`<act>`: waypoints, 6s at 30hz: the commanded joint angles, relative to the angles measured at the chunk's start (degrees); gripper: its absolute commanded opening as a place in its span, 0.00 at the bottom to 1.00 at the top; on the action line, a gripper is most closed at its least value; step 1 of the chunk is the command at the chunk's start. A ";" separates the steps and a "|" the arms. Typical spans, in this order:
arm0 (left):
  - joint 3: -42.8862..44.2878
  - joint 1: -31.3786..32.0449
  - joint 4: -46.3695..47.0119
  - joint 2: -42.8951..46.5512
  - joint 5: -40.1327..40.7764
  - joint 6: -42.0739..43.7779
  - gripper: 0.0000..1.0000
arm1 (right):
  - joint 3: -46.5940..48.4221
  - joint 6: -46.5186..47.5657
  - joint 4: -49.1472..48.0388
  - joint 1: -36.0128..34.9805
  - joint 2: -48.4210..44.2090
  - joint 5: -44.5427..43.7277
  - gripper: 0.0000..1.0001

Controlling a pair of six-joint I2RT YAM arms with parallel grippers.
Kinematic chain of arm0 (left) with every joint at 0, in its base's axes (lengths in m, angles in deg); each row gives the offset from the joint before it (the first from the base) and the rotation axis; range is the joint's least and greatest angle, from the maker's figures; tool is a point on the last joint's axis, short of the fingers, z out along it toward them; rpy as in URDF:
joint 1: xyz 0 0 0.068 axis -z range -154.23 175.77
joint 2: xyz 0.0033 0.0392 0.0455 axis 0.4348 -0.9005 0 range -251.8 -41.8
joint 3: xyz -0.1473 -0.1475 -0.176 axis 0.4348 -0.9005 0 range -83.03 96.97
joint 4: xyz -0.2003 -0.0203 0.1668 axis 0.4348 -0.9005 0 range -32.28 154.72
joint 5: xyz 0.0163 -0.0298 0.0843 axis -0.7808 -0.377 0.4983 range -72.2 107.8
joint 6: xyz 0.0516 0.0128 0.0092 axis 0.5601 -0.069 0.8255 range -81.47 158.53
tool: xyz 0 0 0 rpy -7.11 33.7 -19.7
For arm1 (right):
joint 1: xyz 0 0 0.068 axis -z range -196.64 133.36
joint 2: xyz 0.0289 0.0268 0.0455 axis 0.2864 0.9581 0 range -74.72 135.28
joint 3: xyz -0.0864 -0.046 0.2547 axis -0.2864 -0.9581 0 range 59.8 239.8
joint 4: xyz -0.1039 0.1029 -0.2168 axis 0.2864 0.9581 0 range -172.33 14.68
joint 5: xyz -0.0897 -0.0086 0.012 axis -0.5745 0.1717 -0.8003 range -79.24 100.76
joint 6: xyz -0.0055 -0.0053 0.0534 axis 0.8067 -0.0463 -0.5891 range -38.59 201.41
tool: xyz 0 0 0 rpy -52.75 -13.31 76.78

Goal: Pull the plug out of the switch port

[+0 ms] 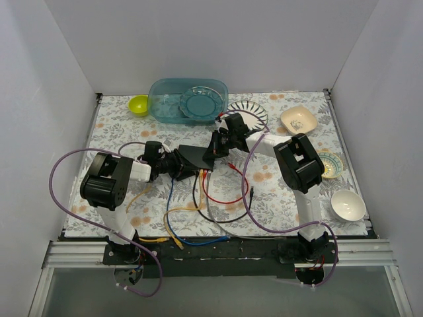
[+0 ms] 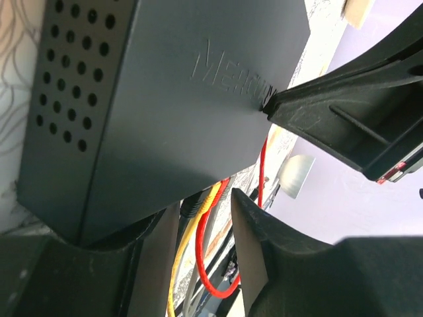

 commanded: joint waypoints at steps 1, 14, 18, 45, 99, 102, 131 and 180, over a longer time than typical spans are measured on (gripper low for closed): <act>1.07 -0.07 -0.48 -2.33 2.60 2.05 0.37 | 0.68 1.09 3.61 0.38 2.57 -2.47 0.06; 0.46 0.72 -2.24 -2.86 7.24 -1.01 0.32 | -0.37 0.91 3.70 0.21 2.75 -2.55 0.06; 0.54 1.95 -2.41 -2.77 9.45 -3.91 0.33 | -0.73 0.82 3.53 0.30 2.75 -2.47 0.06; -3.58 2.74 4.79 -4.44 4.89 -5.15 0.17 | -1.34 1.70 3.70 0.47 2.66 -2.11 0.06; -10.01 1.08 -12.24 11.01 6.89 6.27 0.00 | -3.54 0.82 1.86 1.18 2.13 -2.64 0.05; -8.69 -2.70 -21.19 18.20 14.71 5.92 0.00 | -3.97 0.73 1.60 1.18 1.61 -2.64 0.05; -0.61 2.21 -0.31 11.29 -0.12 1.00 0.52 | -3.89 1.17 2.82 1.18 1.43 -3.70 0.05; 4.41 3.44 -11.73 -5.49 23.52 2.15 0.44 | -2.57 1.88 3.26 2.41 3.10 -1.85 0.05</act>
